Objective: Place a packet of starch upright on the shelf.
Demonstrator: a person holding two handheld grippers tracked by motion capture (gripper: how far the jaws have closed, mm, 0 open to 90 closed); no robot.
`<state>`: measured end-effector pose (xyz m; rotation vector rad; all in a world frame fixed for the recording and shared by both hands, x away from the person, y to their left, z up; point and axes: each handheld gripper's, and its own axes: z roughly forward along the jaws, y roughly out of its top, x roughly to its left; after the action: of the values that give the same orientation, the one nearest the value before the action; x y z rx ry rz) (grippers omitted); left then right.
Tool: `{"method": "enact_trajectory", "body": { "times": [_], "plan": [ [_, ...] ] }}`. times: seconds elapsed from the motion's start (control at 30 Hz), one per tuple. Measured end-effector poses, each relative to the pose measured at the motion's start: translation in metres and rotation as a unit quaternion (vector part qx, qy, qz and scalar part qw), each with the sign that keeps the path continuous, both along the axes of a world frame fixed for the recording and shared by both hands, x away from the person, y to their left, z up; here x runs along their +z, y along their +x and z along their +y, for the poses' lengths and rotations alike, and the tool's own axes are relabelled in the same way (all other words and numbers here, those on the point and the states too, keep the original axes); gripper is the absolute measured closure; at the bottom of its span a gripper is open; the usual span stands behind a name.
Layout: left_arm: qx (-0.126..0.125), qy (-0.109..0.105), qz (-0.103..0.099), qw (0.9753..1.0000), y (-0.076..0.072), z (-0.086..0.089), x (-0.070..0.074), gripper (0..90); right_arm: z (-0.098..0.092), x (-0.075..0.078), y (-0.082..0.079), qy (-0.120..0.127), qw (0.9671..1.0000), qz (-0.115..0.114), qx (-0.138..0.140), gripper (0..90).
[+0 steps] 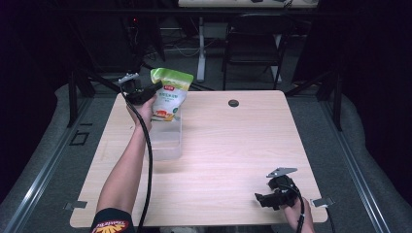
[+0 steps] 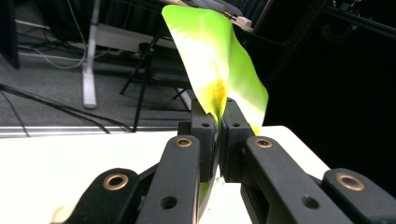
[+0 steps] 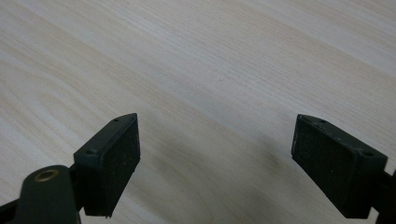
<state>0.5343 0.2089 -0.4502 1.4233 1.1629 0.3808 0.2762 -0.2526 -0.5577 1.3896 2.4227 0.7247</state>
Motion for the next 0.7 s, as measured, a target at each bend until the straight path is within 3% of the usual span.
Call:
{"method": "enact_trajectory", "body": {
  "times": [0.17,0.27,0.33,0.43,0.57,0.7],
  "plan": [
    [0.005,-0.03,0.004,0.9995,0.002,0.005,-0.009,86.7,0.0,0.0,0.0,-0.001,1.0,0.002,0.0,15.0],
    [0.012,-0.05,0.019,0.9985,0.003,0.01,-0.017,86.5,-0.001,0.001,0.0,0.0,1.0,0.0,-0.002,15.0],
    [0.016,-0.051,0.033,0.998,0.004,0.014,-0.024,86.2,-0.001,0.001,0.0,0.0,1.0,0.001,0.0,15.0],
    [0.016,-0.057,0.032,0.9978,0.002,0.019,-0.029,85.9,0.0,0.0,0.0,0.0,1.0,0.0,-0.001,15.0],
    [0.011,-0.031,0.04,0.9987,0.002,0.02,-0.026,85.2,0.0,0.0,0.0,-0.001,1.0,-0.001,-0.002,15.0],
    [0.008,0.026,0.046,0.9985,0.002,0.018,-0.021,82.9,0.0,0.0,0.0,-0.001,1.0,-0.002,-0.002,15.0]
  ]
}}
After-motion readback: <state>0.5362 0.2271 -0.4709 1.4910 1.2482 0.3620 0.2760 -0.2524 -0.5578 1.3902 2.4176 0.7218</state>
